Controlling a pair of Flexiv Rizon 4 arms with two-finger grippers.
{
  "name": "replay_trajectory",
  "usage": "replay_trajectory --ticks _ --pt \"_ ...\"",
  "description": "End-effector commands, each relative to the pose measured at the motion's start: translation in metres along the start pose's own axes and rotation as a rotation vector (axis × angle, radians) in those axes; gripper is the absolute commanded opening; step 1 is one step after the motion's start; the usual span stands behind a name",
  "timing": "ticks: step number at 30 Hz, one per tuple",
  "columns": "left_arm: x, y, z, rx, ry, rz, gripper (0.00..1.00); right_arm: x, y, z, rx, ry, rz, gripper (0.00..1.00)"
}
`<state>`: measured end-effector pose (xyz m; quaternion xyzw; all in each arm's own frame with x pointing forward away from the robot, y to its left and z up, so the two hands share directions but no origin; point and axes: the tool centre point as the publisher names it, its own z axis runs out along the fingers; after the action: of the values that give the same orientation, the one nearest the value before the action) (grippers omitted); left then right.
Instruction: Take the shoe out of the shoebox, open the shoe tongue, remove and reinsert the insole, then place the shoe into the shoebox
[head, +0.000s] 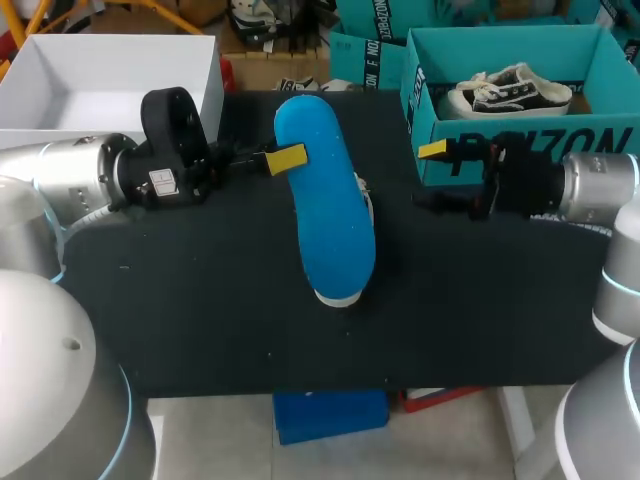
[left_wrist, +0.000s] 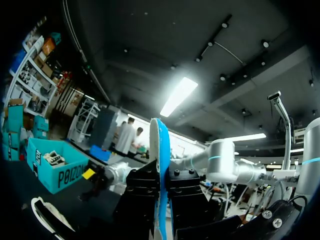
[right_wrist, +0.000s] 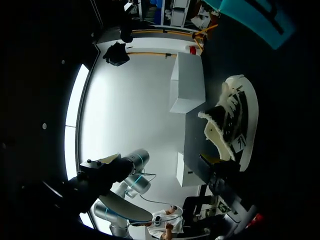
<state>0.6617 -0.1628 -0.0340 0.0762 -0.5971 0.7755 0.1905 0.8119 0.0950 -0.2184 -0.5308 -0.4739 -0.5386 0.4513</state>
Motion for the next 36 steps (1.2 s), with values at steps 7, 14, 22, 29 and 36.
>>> replay_trajectory --ticks 7,14,22,29,36 --pt "0.001 -0.011 0.004 -0.084 -0.027 0.224 0.00 -0.003 0.002 0.000 0.003 0.005 -0.001 1.00" --pt "0.001 -0.019 0.008 -0.288 -0.039 0.676 0.00 -0.003 0.002 0.000 0.003 0.005 -0.001 1.00" --pt "0.001 -0.016 0.003 -0.491 -0.061 1.098 0.00 -0.003 0.002 0.000 0.003 0.005 -0.001 1.00" --pt "0.004 -0.009 -0.005 -0.564 -0.049 1.262 0.00 -0.003 0.002 0.000 0.003 0.005 -0.001 1.00" --pt "0.007 -0.013 -0.006 -0.498 -0.011 1.142 0.00 -0.003 0.002 0.000 0.003 0.005 -0.001 1.00"
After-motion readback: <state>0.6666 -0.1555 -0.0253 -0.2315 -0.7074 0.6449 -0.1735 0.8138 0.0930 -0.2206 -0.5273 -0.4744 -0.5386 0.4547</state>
